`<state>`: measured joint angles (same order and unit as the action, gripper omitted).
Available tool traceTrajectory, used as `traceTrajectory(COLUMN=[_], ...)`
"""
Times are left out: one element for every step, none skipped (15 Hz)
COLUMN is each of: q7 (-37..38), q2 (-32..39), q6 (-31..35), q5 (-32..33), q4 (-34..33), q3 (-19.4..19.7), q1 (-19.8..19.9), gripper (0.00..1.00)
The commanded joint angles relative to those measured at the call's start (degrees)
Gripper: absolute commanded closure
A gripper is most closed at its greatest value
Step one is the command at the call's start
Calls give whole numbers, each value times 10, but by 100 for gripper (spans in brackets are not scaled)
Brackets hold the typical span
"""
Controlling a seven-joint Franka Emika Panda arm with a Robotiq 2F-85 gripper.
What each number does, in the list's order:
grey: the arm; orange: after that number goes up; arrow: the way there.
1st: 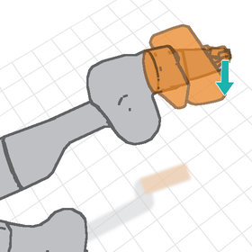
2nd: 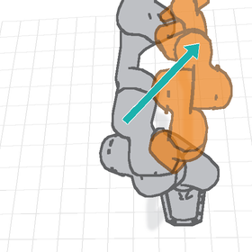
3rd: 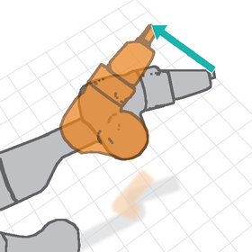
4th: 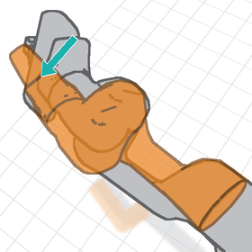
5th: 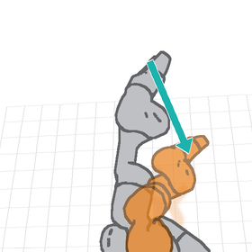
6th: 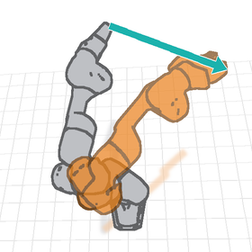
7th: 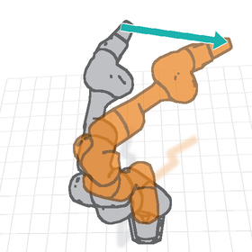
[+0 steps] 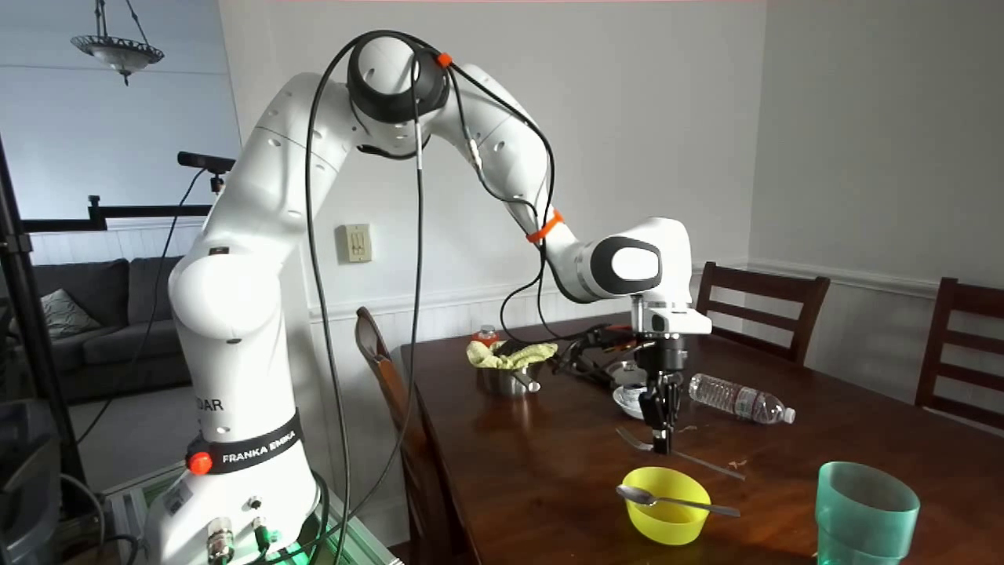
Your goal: Put the fork on the spoon on the yellow bowl
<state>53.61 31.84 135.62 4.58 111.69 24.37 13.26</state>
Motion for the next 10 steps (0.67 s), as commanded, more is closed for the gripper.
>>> traceTrajectory(q7=[-63, -83, -101, -118, -132, -149, -156, -170, -174, -183], q2=[-22, -24, -25, -26, -28, -31, -32, -36, -40, -44], q6=[17, 22, 26, 30, 35, 42, 44, 52, 62, 73], q5=[26, 31, 34, 39, 44, 44, 51, 55, 66, 72], q4=[28, 34, 38, 44, 51, 58, 65, 74, 83, 93], q3=[0, 1, 2, 4, 7, 7, 12, 14, 19, 21], q1=[0, 0, 0, -1, -3, -1, -7, -9, -15, -16], gripper=[98, 98, 98, 98, 98, 98, 98, 98, 98, 98])
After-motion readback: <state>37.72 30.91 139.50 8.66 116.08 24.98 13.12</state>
